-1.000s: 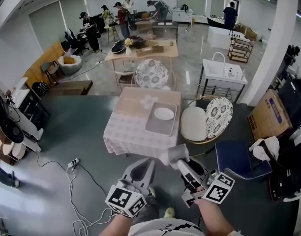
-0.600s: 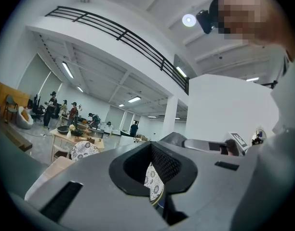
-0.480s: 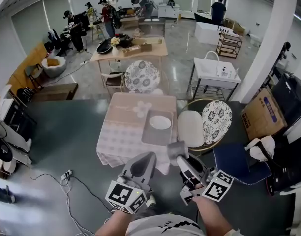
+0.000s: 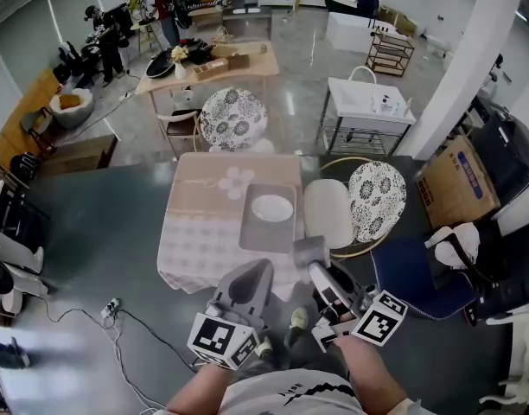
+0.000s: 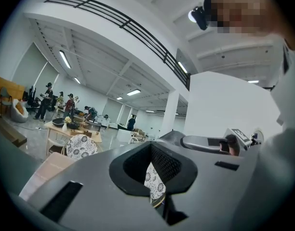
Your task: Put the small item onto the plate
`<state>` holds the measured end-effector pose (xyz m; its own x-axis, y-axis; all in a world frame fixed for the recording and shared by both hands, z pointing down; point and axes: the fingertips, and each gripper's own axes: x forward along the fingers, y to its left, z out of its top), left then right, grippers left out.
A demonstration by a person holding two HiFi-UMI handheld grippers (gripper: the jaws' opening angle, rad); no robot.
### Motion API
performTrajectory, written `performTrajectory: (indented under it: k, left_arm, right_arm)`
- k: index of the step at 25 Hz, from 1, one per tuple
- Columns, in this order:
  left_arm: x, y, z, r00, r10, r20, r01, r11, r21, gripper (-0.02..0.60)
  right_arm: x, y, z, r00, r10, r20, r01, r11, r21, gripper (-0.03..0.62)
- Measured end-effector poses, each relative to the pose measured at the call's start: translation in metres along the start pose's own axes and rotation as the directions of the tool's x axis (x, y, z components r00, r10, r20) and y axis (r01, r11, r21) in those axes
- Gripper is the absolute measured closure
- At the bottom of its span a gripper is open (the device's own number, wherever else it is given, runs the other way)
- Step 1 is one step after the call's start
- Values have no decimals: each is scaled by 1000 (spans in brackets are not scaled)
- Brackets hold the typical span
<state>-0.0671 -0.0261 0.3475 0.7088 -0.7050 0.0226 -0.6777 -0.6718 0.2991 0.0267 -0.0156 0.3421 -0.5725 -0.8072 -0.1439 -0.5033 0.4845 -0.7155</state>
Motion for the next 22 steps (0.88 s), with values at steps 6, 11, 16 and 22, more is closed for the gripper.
performTrajectory:
  k: [6,11,16,22]
  left_arm:
    - [40,28,0,999,48,-14,-48,999,4,577]
    - [82,48,1,993,118,-14,-117,993,17,577]
    - [112,66,-4,982,187,-26,-187,982,15,577]
    - [136,90,-20,974,222,-50,-222,975,16,577]
  right_arm:
    - [36,-44,11,1000,3,-26,-2,999,41,507]
    - [65,-82,27,995,40,-87,-36,998,52,507]
    - [85,-123,35,990,45,-132,-34,996,85,507]
    - [107,-172,23,984,9,-176,7,996,91,507]
